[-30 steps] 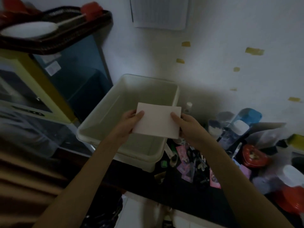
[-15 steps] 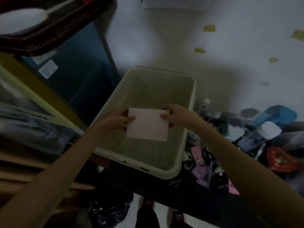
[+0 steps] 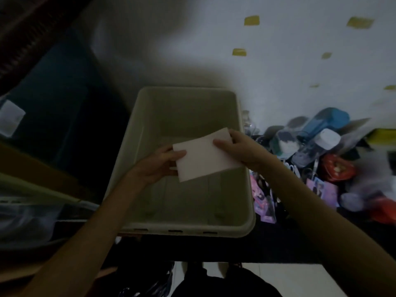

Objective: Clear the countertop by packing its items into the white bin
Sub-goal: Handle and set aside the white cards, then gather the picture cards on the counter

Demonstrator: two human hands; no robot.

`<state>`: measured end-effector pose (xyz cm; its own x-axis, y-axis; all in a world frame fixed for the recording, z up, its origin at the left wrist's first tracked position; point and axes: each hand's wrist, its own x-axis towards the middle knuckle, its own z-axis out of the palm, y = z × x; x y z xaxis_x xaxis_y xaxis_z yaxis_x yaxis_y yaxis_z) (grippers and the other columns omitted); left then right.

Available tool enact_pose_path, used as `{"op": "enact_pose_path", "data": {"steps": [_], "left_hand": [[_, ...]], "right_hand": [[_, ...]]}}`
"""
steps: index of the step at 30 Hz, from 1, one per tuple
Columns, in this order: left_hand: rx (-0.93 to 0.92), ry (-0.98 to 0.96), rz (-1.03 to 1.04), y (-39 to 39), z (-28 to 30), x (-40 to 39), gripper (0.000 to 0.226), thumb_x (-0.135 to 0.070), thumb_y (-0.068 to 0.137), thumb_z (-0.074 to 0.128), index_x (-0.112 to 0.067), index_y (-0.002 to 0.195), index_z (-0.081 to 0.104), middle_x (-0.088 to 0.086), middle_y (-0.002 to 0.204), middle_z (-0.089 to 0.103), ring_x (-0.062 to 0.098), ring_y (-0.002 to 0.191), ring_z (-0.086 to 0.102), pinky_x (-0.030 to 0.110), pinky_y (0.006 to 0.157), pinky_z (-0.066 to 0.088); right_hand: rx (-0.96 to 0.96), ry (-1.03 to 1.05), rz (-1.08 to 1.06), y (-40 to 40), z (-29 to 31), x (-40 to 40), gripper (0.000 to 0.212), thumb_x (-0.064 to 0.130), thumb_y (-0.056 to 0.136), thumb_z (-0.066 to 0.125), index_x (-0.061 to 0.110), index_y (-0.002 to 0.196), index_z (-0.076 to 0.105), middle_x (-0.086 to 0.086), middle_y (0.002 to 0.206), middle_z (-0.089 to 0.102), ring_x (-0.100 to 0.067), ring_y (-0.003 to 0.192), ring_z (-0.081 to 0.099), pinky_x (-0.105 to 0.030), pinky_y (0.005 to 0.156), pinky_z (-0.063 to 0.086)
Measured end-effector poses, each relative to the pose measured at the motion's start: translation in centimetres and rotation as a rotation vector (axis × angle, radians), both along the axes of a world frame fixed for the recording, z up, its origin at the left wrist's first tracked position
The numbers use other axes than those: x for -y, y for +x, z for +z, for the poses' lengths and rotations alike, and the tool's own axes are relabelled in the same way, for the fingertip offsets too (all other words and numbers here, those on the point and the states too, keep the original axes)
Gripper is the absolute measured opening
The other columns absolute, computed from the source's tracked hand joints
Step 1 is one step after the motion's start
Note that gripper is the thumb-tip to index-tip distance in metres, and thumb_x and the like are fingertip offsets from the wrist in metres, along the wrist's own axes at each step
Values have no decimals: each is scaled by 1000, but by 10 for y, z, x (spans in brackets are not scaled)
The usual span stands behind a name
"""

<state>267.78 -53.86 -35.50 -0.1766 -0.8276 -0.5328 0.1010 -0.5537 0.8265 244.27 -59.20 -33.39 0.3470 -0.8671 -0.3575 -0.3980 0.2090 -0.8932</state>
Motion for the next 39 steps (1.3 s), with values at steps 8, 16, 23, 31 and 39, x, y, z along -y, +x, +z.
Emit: {"op": "enact_pose_path", "data": {"steps": [8, 16, 23, 31, 39], "left_hand": [[139, -275, -120, -99, 43, -6, 32, -21, 91, 66, -6, 116, 52, 15, 98, 66, 32, 74, 68, 47, 65, 60], [699, -636, -389, -215, 36, -42, 32, -40, 82, 72, -27, 104, 53, -9, 94, 63, 9, 79, 62, 36, 73, 56], [1072, -654, -973, -308, -86, -81, 130, -48, 55, 88, -11, 153, 10, 13, 155, 22, 33, 143, 22, 48, 117, 23], [1100, -698, -1038, -325, -165, -102, 111, -52, 51, 81, -10, 139, 28, 7, 132, 40, 27, 120, 41, 44, 103, 37], [1235, -674, -1101, -333, -190, -108, 112, -43, 58, 85, -6, 144, 22, 12, 142, 33, 31, 132, 34, 46, 115, 22]], "right_hand": [[64, -199, -427, -112, 12, -28, 20, 29, 96, 59, 19, 114, 60, -2, 101, 68, -18, 90, 66, -28, 74, 57], [-153, 24, -448, -243, -62, -97, 26, 34, 95, 59, 20, 117, 61, -9, 105, 66, -29, 94, 65, -48, 80, 55], [-98, 276, -409, -259, -144, -153, 24, 29, 95, 62, 18, 116, 61, -5, 107, 65, -17, 92, 63, -24, 66, 48], [48, 443, -469, -268, -194, -168, 25, 28, 93, 65, 18, 116, 62, -9, 113, 67, -24, 101, 64, -36, 82, 54], [-237, 510, -394, -278, -225, -168, 27, 26, 92, 66, 11, 113, 60, -9, 107, 63, -23, 98, 63, -42, 87, 58]]}}
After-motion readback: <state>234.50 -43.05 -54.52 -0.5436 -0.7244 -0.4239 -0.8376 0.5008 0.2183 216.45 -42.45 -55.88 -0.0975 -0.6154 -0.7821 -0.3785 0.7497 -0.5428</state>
